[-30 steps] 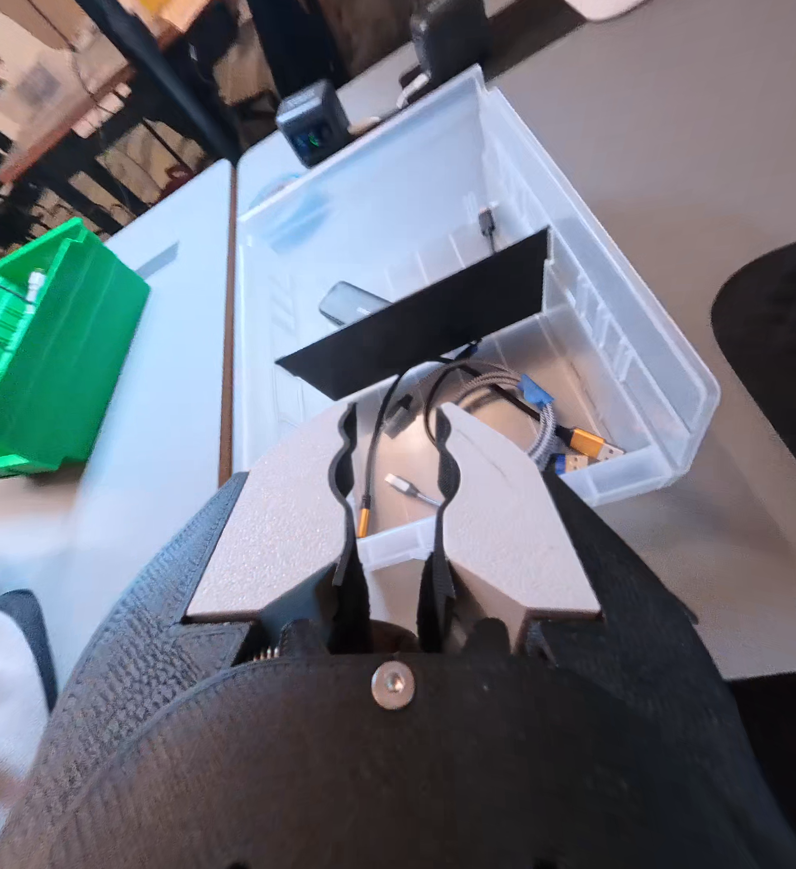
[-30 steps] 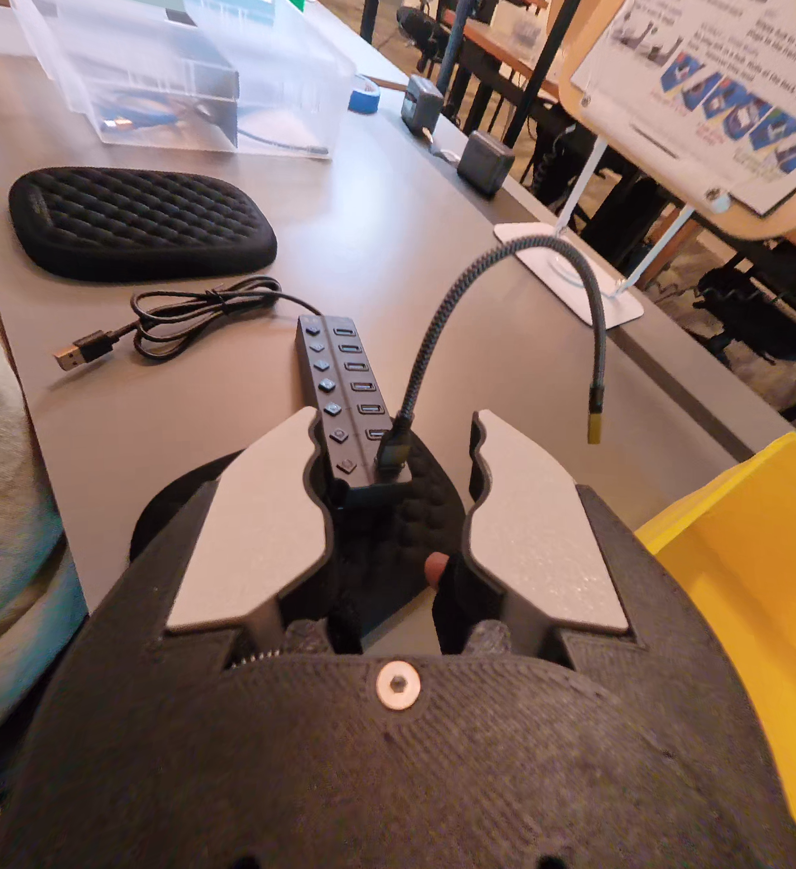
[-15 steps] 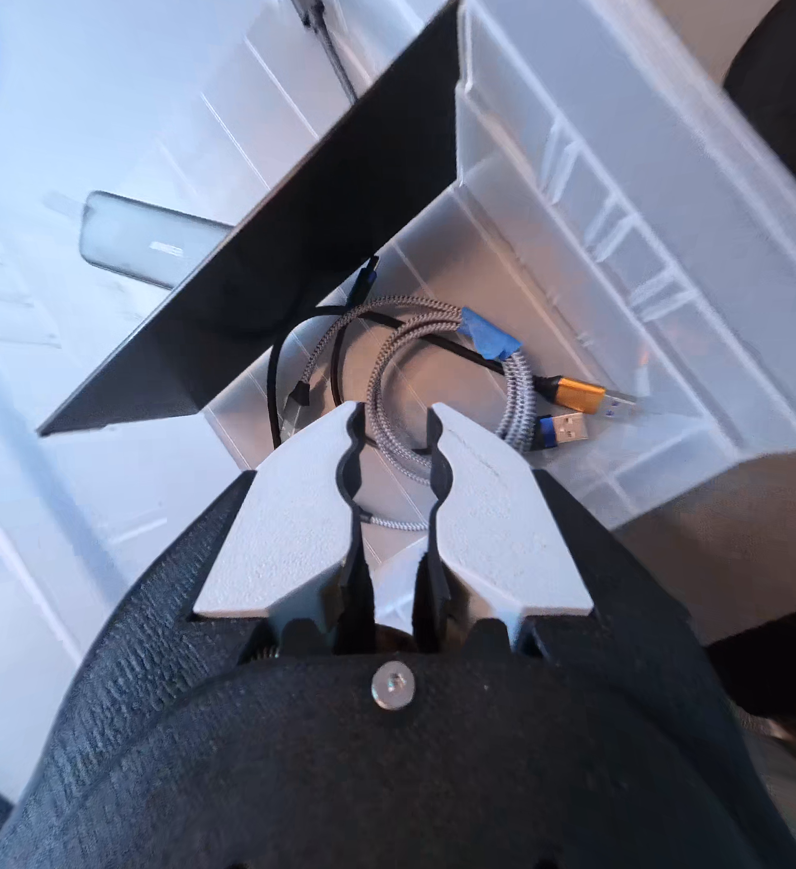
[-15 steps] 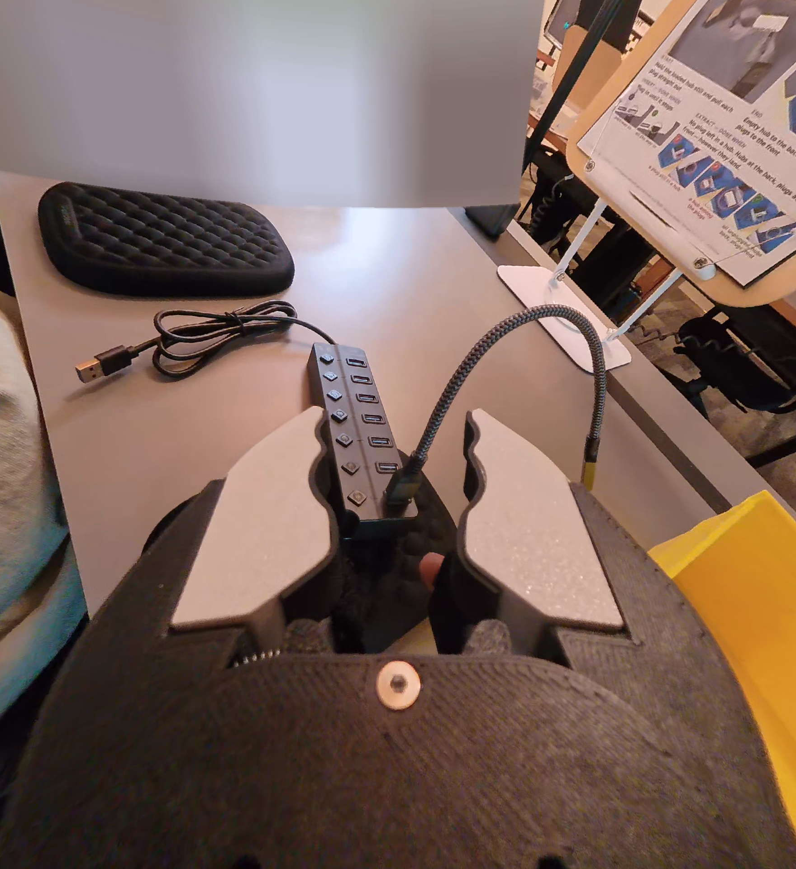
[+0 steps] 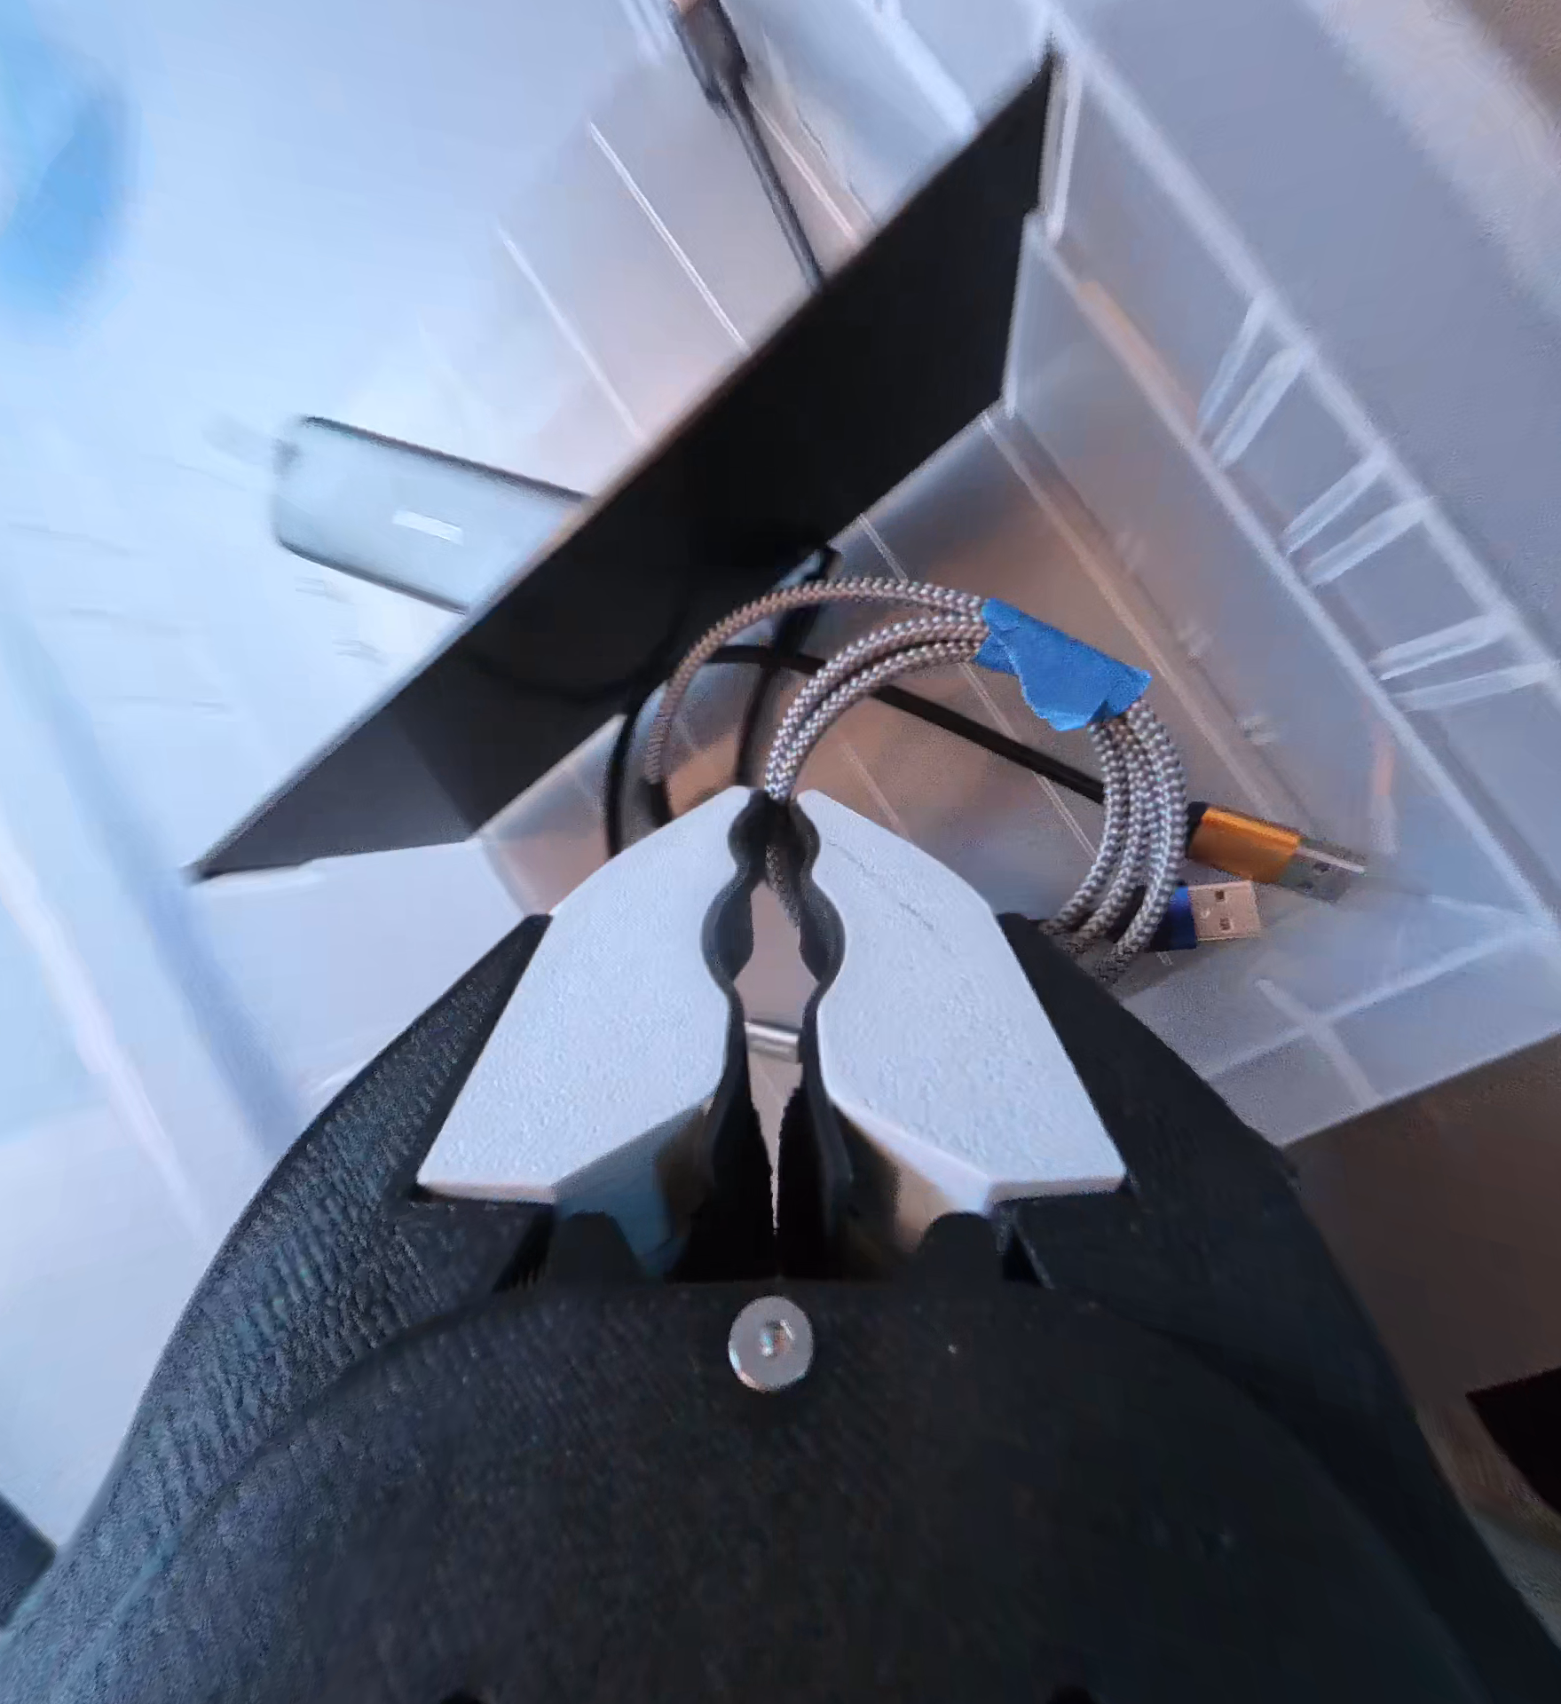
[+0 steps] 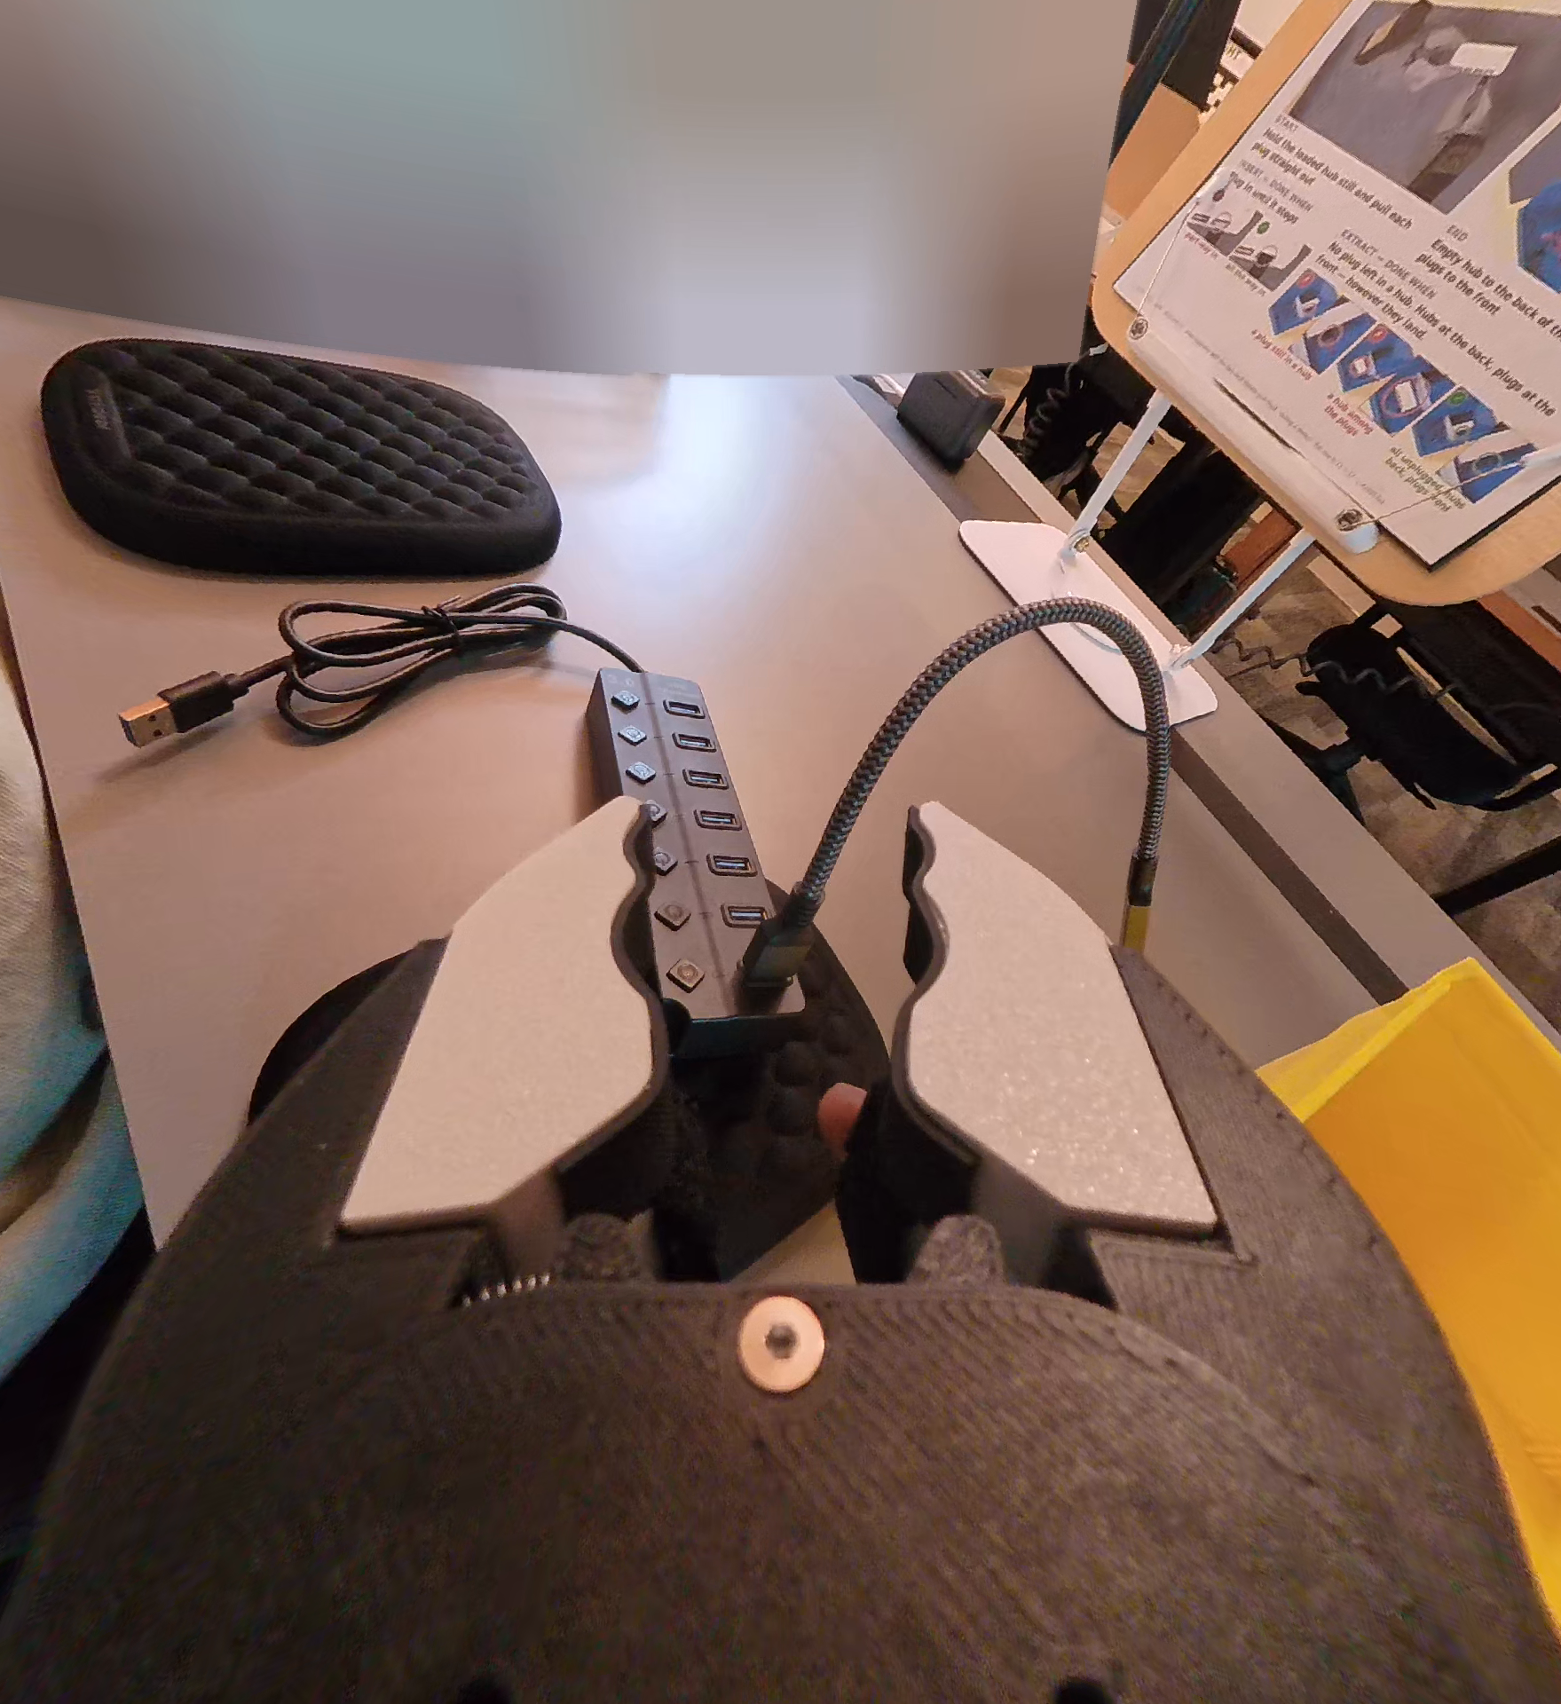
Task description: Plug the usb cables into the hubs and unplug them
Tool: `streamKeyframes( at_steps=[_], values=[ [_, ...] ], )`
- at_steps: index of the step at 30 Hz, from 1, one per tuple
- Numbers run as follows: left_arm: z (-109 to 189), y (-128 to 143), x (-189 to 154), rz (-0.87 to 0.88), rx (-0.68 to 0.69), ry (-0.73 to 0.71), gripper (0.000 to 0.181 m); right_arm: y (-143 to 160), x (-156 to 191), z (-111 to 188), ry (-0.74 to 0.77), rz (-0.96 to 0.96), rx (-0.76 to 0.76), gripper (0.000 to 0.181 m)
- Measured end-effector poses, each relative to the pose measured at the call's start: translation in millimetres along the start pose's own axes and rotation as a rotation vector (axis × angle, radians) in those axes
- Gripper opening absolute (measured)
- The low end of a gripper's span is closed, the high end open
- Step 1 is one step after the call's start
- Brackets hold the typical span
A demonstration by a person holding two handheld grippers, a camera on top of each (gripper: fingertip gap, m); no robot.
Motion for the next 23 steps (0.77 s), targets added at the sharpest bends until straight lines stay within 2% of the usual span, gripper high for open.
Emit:
streamKeyframes(
  at_steps=[6, 9, 15, 18, 23],
  values=[
    [72, -11, -2, 0.069, -0.358, -0.22, 0.004, -2, 1, 0, -0.001, 0.007, -0.019, 0.051],
    [102, -20, -6, 0.087, -0.599, -0.324, 0.004, -4, 2, -1, -0.003, 0.012, -0.024, 0.051],
    [136, -35, -24, 0.119, -0.971, -0.315, 0.004, -12, 6, -1, -0.019, 0.027, -0.063, 0.05],
    [139, -47, -40, 0.086, -1.169, -0.126, 0.004, -22, 12, -6, -0.058, 0.019, -0.141, 0.047],
    [130, -69, -71, 0.094, -1.491, 0.52, 0.004, -54, 32, -30, -0.173, -0.037, -0.38, 0.042]
  ],
)
Point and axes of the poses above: each gripper's, where its closed fingertips meet, z back along the fingers, y out of its underside, x = y × z across the jaws, the point moved 8 cm from there along z, back along the fingers, and after that the axes turned 7 degrees about y, right-handed, at the moved point
